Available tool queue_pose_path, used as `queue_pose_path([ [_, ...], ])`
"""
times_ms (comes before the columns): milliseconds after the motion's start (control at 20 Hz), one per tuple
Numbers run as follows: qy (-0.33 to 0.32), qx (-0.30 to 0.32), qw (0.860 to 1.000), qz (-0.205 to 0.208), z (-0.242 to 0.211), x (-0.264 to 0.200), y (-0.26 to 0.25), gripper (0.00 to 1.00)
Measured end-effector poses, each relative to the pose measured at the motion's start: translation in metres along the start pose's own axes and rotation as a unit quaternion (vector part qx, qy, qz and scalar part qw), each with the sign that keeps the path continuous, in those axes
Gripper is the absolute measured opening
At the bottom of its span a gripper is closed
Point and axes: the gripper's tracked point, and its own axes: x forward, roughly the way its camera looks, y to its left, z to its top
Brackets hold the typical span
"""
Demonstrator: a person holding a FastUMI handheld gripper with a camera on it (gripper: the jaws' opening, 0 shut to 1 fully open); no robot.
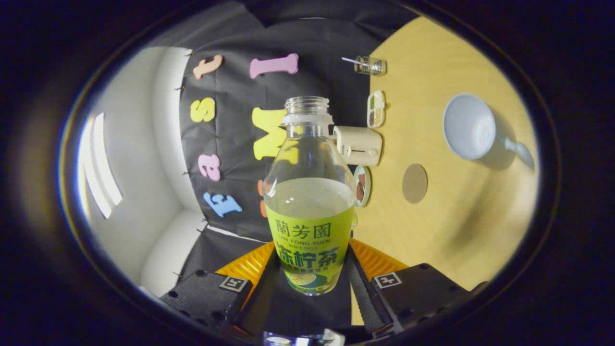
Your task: Take the bottle from table, then pour the juice into the cup, finally place the bottle on the coaster
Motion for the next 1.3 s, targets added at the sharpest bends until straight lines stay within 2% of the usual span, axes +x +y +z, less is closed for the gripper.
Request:
queue_pose_path([
  [150, -0.013, -0.145, 0.989, -0.028, 0.005, -0.006, 0.001, 0.80],
  [300, -0.028, -0.267, 0.961, -0.059, 0.020, -0.008, -0.001, 0.80],
  [400, -0.039, -0.344, 0.934, -0.091, 0.032, -0.010, -0.005, 0.80],
  [500, -0.053, -0.422, 0.897, -0.121, 0.037, -0.010, -0.012, 0.80],
  [600, -0.060, -0.471, 0.868, -0.143, 0.044, 0.001, -0.011, 0.80],
  [750, -0.051, -0.500, 0.847, -0.170, 0.047, 0.027, -0.018, 0.80],
  [900, -0.021, -0.500, 0.840, -0.207, 0.045, 0.067, -0.040, 0.81],
  [1050, -0.024, -0.522, 0.817, -0.244, 0.062, 0.103, -0.054, 0.81],
  [1300, -0.027, -0.523, 0.805, -0.277, 0.072, 0.155, -0.108, 0.81],
])
